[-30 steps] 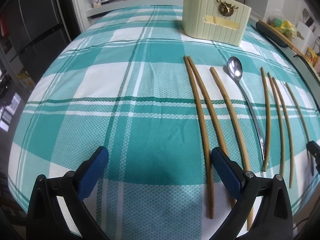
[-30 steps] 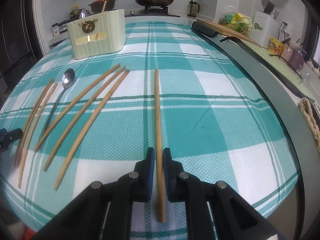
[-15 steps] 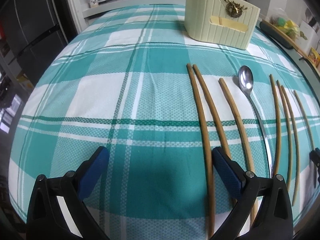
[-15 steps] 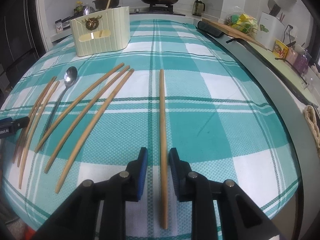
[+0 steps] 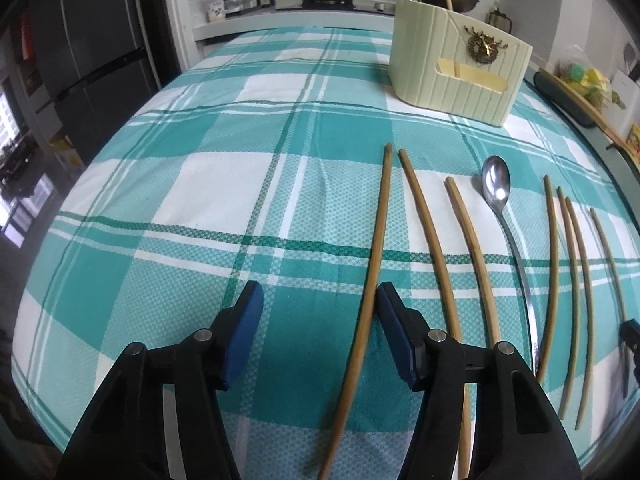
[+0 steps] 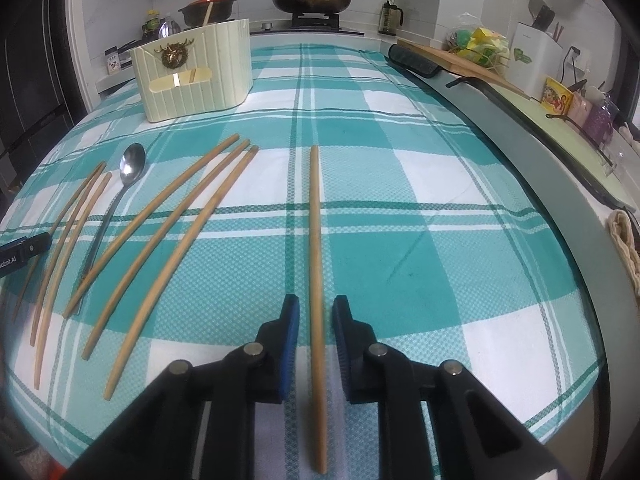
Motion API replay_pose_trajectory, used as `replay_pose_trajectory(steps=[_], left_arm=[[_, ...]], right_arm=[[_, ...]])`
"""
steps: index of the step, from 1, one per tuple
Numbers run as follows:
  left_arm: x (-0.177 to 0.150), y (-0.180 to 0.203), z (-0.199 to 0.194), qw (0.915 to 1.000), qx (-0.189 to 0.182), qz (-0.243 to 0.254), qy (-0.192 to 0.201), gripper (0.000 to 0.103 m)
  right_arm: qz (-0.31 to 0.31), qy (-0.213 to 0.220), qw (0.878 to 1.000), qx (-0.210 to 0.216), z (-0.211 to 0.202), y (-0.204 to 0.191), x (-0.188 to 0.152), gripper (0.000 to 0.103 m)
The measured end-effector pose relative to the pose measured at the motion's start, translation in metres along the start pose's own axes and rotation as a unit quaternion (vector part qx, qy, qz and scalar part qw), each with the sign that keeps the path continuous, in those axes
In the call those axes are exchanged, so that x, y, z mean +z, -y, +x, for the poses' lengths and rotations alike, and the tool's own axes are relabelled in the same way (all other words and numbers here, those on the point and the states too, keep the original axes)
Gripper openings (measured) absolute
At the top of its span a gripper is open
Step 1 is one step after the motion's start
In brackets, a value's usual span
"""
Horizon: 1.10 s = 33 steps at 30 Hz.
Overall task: Organize utensils
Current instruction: 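Grasp a wooden chopstick with right tool while left tool grasps another chopstick, then lift both held chopsticks and carry them above the cream holder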
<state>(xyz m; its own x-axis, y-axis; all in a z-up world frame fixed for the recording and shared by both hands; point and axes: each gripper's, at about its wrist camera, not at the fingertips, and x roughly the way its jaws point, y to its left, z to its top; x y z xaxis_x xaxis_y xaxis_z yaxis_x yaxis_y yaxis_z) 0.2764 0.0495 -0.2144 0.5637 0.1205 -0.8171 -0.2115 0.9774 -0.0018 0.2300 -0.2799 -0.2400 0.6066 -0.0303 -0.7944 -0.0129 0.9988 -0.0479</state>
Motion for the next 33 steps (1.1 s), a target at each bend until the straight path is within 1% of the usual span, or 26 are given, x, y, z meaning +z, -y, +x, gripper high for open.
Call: replay_pose_trajectory(steps=[2,4,5,6,7,9,11,12,16,19,21,25,28,30,31,32,33], left_arm=[[-0.003,-0.005,-0.002,0.9999,0.004,-0.010,-0.002,0.061],[-0.003,-0.007,-0.003,0.9999,-0.001,-0.008,-0.006,0.061],[-0.002,-0.008,-0.003,0.9999,-0.005,-0.003,-0.010,0.063],[-0.001,-0.008,-0.002,0.9998,-0.011,0.003,-0.015,0.067],[0.001,-0.008,-0.001,0.9995,-0.020,0.008,-0.021,0.070],[0.005,-0.008,0.002,0.9987,-0.032,0.021,-0.033,0.079],[0.010,-0.006,0.007,0.9972,-0.035,0.049,-0.044,0.082],[0.012,-0.005,0.010,0.9962,-0.035,0.064,-0.049,0.084],[0.025,-0.004,0.020,0.9910,-0.053,0.102,-0.070,0.089],[0.036,-0.001,0.027,0.9867,-0.064,0.125,-0.082,0.089],[0.046,0.002,0.034,0.9843,-0.071,0.134,-0.090,0.087],[0.064,0.014,0.046,0.9790,-0.082,0.160,-0.097,0.085],[0.076,0.021,0.054,0.9765,-0.091,0.167,-0.102,0.081],[0.084,0.025,0.058,0.9756,-0.093,0.170,-0.103,0.074],[0.088,0.026,0.060,0.9756,-0.094,0.169,-0.104,0.073],[0.091,0.027,0.062,0.9759,-0.093,0.168,-0.104,0.067],[0.094,0.027,0.063,0.9764,-0.091,0.167,-0.102,0.055]], right_arm=[[0.011,-0.003,1.000,-0.006,-0.001,0.007,-0.002,0.015],[0.018,-0.005,1.000,-0.014,-0.002,0.013,-0.004,0.015],[0.018,-0.007,1.000,-0.012,-0.002,0.014,-0.004,0.016],[0.018,-0.010,1.000,-0.009,-0.001,0.016,-0.003,0.016],[0.019,-0.015,1.000,-0.003,-0.001,0.017,-0.002,0.020],[0.013,-0.027,1.000,0.007,0.001,0.018,0.002,0.023],[0.001,-0.043,0.999,0.031,0.004,0.018,0.007,0.041],[-0.004,-0.051,0.998,0.045,0.005,0.018,0.009,0.043],[-0.043,-0.084,0.993,0.067,0.012,0.017,0.020,0.044],[-0.074,-0.107,0.989,0.074,0.021,0.015,0.032,0.044],[-0.089,-0.119,0.986,0.076,0.028,0.014,0.041,0.044],[-0.098,-0.136,0.982,0.081,0.045,0.014,0.065,0.043],[-0.104,-0.143,0.981,0.079,0.060,0.011,0.085,0.038],[-0.101,-0.148,0.981,0.079,0.071,0.010,0.099,0.035],[-0.100,-0.150,0.981,0.079,0.075,0.009,0.105,0.031],[-0.100,-0.151,0.980,0.078,0.080,0.007,0.112,0.027],[-0.100,-0.150,0.981,0.077,0.085,0.006,0.119,0.026]])
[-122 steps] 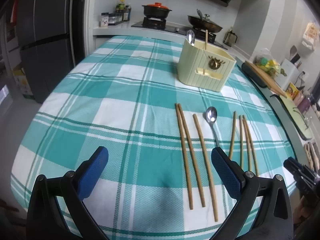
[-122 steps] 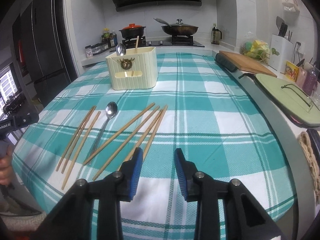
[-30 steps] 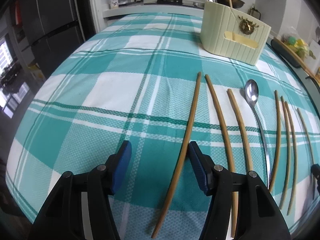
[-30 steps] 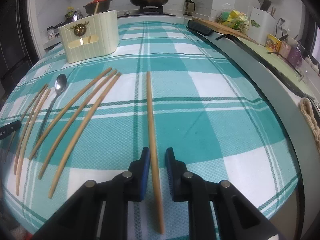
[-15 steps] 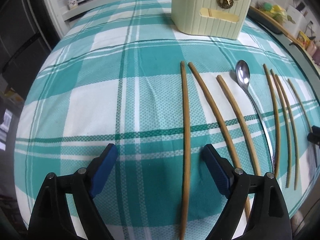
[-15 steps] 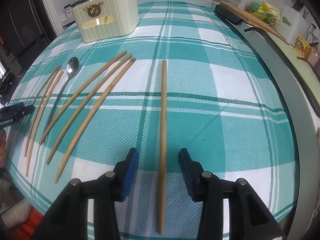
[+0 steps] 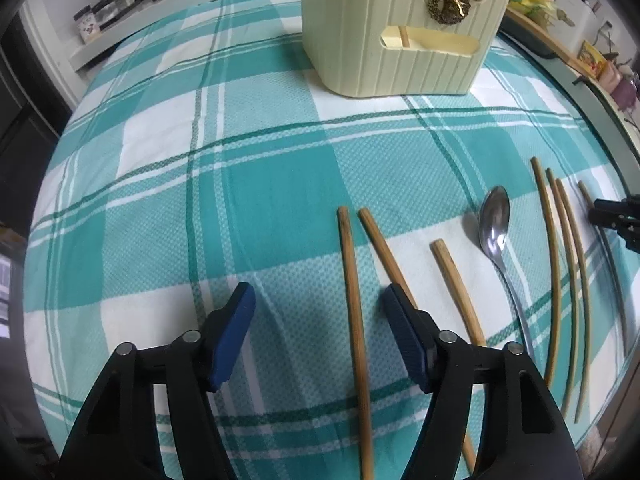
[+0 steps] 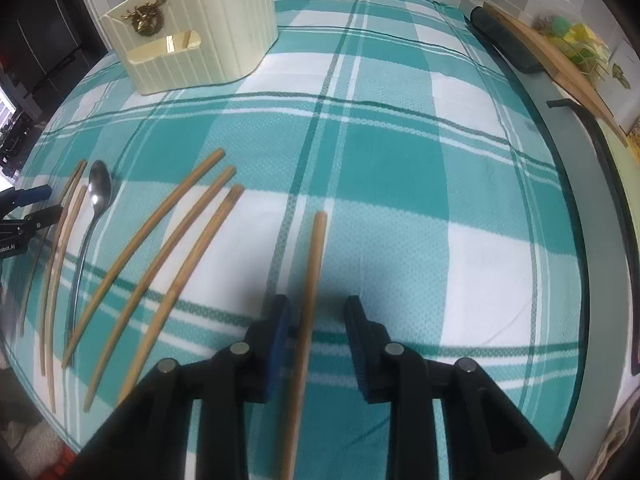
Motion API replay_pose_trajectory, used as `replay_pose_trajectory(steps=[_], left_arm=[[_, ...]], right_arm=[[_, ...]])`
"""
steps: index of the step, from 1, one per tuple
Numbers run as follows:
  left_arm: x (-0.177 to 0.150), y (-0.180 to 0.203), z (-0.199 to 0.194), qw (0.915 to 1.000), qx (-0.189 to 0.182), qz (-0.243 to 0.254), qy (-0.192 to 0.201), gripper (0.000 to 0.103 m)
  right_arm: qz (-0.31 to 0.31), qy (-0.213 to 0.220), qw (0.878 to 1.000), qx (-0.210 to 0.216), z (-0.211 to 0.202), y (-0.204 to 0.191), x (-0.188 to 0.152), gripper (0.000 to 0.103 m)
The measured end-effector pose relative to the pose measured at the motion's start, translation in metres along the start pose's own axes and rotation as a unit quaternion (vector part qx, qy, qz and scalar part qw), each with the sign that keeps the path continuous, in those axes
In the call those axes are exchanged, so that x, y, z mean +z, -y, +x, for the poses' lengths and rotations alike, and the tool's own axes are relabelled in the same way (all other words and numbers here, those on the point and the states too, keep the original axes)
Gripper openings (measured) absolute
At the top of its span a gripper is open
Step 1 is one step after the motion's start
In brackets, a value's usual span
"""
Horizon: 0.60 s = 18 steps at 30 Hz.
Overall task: Organize utensils
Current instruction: 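Lift both held chopsticks and carry them above the cream holder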
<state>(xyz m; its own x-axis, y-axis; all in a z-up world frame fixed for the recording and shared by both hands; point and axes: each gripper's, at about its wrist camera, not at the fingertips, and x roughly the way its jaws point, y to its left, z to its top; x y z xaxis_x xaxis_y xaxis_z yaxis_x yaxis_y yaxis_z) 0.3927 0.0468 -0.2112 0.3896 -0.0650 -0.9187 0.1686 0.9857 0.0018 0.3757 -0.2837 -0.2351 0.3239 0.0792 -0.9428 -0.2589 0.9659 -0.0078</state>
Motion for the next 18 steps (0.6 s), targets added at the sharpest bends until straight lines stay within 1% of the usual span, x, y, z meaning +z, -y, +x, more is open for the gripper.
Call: replay_pose_trajectory(steps=[1,3,4,5,8,10,12,15,18], left_arm=[[0.003,-0.001,0.000,1.0000,0.002,-0.002,0.002,0.048],[0.009,-0.004,0.001,0.9999,-0.003,-0.010,0.004,0.016],[0.010,-0.004,0.001,0.9999,-0.005,-0.011,0.005,0.009],[0.011,-0.003,0.001,0.9999,-0.006,-0.013,0.005,0.006],[0.012,-0.005,0.000,0.9996,-0.008,-0.024,0.010,0.004],[0.011,-0.010,-0.011,0.9990,-0.012,-0.035,0.024,0.004],[0.010,-0.016,-0.030,0.9978,-0.015,-0.045,0.046,0.004],[0.011,-0.025,-0.064,0.9948,-0.019,-0.059,0.081,0.004],[0.009,-0.029,-0.099,0.9902,-0.031,-0.070,0.117,0.004]], right_arm=[[0.000,0.001,1.000,-0.001,0.002,0.000,0.006,0.024],[0.002,0.003,1.000,-0.001,0.006,-0.001,0.017,0.018],[0.003,0.005,1.000,-0.001,0.008,-0.002,0.022,0.014],[0.004,0.007,1.000,-0.002,0.008,-0.002,0.024,0.008],[0.010,0.014,1.000,-0.003,0.008,-0.004,0.029,0.008],[0.023,0.020,1.000,0.004,0.005,-0.002,0.029,0.007],[0.038,0.036,0.998,0.021,-0.004,0.001,0.027,0.007],[0.044,0.069,0.996,0.037,-0.027,0.004,0.025,0.007],[0.046,0.108,0.992,0.049,-0.059,0.003,0.021,0.007]])
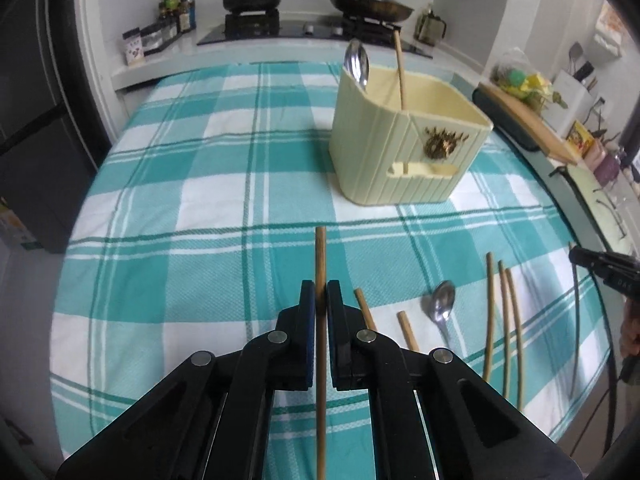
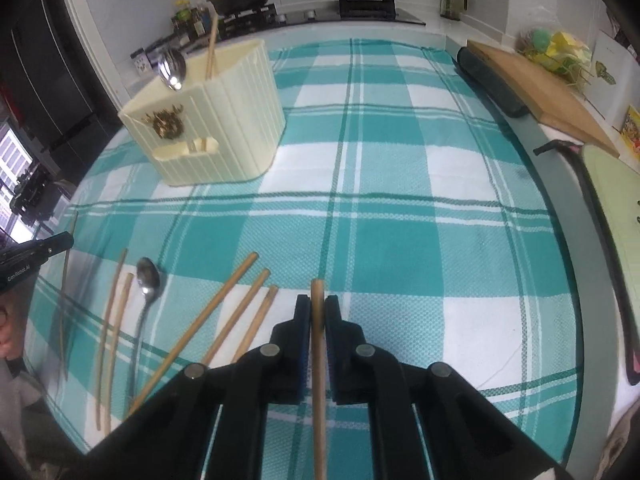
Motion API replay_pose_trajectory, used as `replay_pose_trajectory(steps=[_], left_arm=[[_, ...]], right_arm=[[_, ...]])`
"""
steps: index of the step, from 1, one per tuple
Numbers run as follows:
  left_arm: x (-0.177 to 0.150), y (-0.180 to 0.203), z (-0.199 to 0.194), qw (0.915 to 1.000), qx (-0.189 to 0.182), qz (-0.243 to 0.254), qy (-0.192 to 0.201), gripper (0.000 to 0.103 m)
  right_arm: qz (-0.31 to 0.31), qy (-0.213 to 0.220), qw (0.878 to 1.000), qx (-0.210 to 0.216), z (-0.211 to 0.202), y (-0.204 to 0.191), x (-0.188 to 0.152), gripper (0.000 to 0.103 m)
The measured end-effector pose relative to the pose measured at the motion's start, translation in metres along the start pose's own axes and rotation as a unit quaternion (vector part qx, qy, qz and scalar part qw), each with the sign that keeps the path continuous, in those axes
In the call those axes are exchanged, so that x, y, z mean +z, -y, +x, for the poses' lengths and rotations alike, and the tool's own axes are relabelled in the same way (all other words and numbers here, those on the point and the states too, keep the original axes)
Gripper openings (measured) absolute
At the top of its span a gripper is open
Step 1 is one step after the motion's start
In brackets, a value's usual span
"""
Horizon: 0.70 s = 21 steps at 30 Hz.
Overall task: Organize utensils
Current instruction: 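Lift both held chopsticks and carry them above the cream holder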
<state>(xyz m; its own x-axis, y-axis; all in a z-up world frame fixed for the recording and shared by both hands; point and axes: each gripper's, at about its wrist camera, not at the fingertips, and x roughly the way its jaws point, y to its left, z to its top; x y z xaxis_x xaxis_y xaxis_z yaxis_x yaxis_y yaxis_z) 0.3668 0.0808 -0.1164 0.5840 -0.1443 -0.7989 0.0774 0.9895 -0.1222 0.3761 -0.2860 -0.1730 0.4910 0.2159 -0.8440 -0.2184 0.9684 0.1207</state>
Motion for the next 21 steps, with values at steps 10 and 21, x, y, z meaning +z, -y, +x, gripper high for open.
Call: replay_pose_trajectory(steps=[10,21], left_arm=[[0.002,0.013,-0.094,0.9943,-0.041,0.000,0.098,0.004],[0.005,0.023,-0.131,0.9869,-0.061,0.003,0.149,0.004]], right_arm=[[-0.037,0.137,0.990,0.029,-0.113,-0.029,-0.004,0.007],[-0.059,0.266,0.962,0.018,-0.179,-0.061,-0.011,0.007]])
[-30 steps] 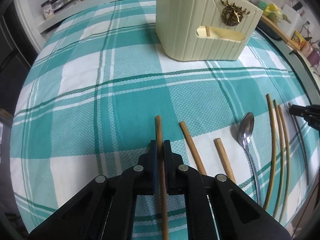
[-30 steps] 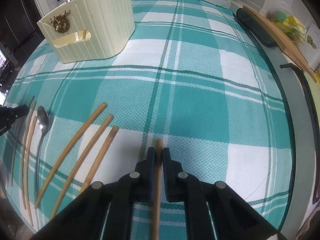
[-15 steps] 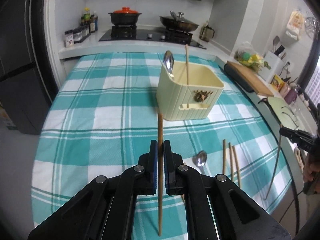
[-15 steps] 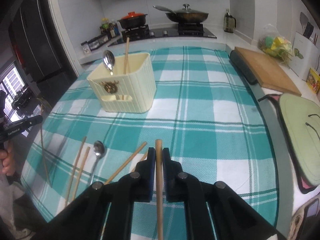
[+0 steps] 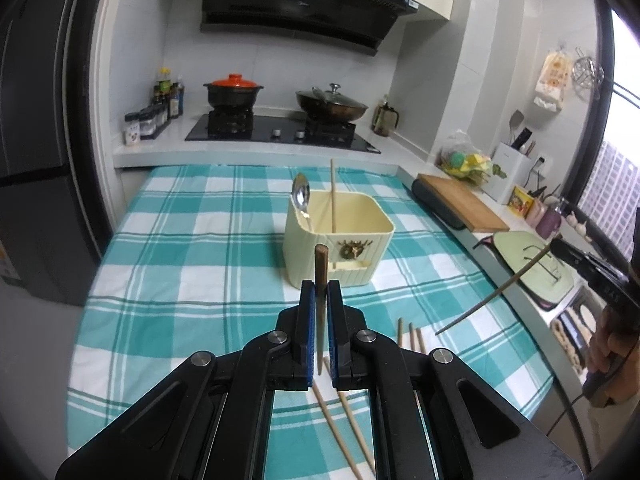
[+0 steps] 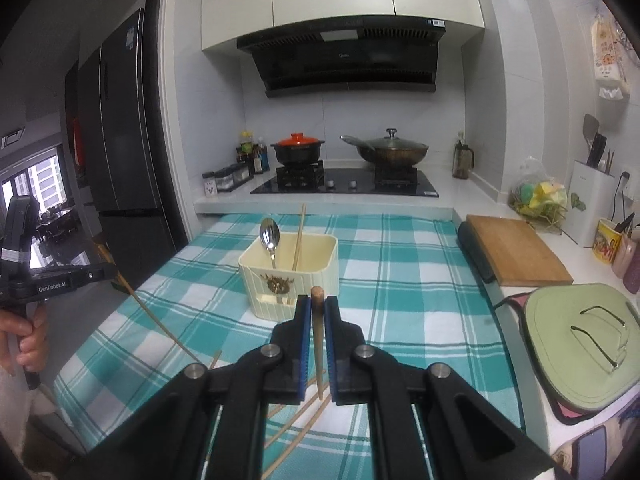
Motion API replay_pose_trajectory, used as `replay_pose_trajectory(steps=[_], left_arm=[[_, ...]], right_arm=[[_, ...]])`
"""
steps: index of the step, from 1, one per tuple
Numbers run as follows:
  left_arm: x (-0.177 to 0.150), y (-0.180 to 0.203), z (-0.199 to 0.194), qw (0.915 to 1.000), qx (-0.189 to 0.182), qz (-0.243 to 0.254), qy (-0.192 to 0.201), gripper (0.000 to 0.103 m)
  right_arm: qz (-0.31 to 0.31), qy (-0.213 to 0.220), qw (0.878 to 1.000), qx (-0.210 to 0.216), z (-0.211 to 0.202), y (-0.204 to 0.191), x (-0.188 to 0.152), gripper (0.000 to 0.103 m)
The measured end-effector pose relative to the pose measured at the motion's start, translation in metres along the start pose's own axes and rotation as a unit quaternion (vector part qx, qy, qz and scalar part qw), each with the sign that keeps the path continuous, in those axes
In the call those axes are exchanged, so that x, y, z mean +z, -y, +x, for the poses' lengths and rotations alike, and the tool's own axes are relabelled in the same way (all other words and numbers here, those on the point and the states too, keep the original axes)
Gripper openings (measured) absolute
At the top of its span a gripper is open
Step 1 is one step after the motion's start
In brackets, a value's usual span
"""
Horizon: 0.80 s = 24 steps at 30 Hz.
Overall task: Organize utensils
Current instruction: 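Lift both held chopsticks and carry them above the cream holder, then lower both chopsticks into the cream holder and open both tools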
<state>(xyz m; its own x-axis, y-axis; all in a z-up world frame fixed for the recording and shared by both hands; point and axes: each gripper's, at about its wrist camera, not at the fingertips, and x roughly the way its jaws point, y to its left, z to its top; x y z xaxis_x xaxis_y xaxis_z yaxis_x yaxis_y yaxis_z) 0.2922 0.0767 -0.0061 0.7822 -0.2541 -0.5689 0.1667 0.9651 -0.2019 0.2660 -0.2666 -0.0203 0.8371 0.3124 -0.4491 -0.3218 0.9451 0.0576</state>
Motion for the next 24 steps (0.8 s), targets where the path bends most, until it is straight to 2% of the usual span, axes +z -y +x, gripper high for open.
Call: replay_pose_trajectory(steps=[11,18,24], left_arm=[[0.031,0.008,-0.016,0.9995,-0.009,0.010,0.028,0.004],[0.086,0.012,-0.011,0.9976,-0.009,0.006,0.069,0.004],[0.135,0.020,0.022,0.9951,0.003,0.013,0.098,0.004]], right_arm=[[-0.010,0.033,0.999,0.004,0.001,-0.010,0.038,0.007],[-0.010,0.055,0.998,0.008,0.014,-0.011,0.080,0.007],[-0.008,0.080,0.996,0.026,0.040,-0.020,0.128,0.007]])
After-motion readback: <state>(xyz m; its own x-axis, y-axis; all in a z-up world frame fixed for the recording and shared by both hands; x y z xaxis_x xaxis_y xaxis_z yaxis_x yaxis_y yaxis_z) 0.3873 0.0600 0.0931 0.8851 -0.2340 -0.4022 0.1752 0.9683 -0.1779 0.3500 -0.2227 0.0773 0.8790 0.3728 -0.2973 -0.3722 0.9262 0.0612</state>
